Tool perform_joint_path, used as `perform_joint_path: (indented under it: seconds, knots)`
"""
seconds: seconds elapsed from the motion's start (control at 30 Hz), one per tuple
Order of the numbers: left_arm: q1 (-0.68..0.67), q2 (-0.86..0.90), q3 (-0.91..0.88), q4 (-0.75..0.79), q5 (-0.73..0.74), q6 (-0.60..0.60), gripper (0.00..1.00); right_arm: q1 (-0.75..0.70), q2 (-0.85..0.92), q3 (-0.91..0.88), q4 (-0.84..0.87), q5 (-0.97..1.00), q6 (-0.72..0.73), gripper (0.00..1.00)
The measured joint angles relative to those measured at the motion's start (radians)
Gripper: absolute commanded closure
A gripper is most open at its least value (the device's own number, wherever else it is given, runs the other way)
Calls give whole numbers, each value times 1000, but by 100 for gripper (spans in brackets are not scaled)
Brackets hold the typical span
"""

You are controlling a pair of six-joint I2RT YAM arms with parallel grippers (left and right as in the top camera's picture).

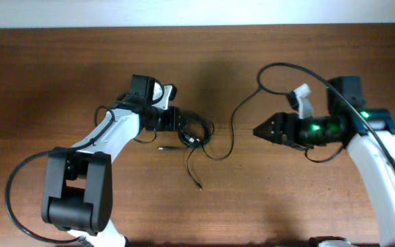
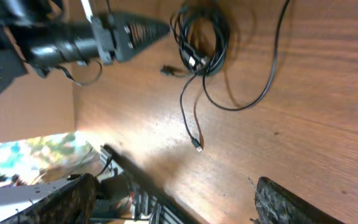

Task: Untangle cables
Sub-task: 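Move the right gripper toward the bundle held by the left gripper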

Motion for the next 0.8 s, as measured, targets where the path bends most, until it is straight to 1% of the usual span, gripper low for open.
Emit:
perform_joint_path:
  seconds: [0.1,0.17,0.2,0.3,0.37,0.4,0.47,0.5,0.57,0.6,0.63,0.7,0.73,0.77,0.8]
  knots:
    - [0,0,0,58,11,-6,56,67,46,0,40,14,0,18]
    - [0,0,0,61,12,-8,59,103,52,0,59,60,0,18]
    - [0,0,-1,63,5,-10,60,127,59,0,64,114,0,18]
    - [0,0,-19,67,-27,-29,64,152,62,0,87,185,12,18]
    - [0,0,-36,70,-64,-67,67,164,63,0,124,234,59,18]
    - [0,0,-47,75,-90,-95,70,174,63,0,153,257,85,19]
    - [-2,0,-52,84,-116,-127,70,210,67,0,205,314,126,19]
    - [-5,2,-52,90,-122,-131,68,238,81,0,220,356,154,19]
    - [-28,21,-52,119,-130,-141,69,286,125,0,248,431,195,19]
    - [-45,37,-52,129,-132,-142,70,300,142,0,264,448,203,19]
    - [-58,48,-52,132,-134,-142,75,316,163,0,286,464,211,20]
    - [-64,52,-53,136,-138,-146,79,354,224,0,336,488,221,20]
    - [-63,52,-53,137,-138,-147,88,369,254,0,369,492,223,20]
    - [-63,52,-53,137,-138,-149,91,378,275,0,384,496,226,21]
    - [-63,52,-53,137,-139,-153,91,390,303,0,406,499,236,20]
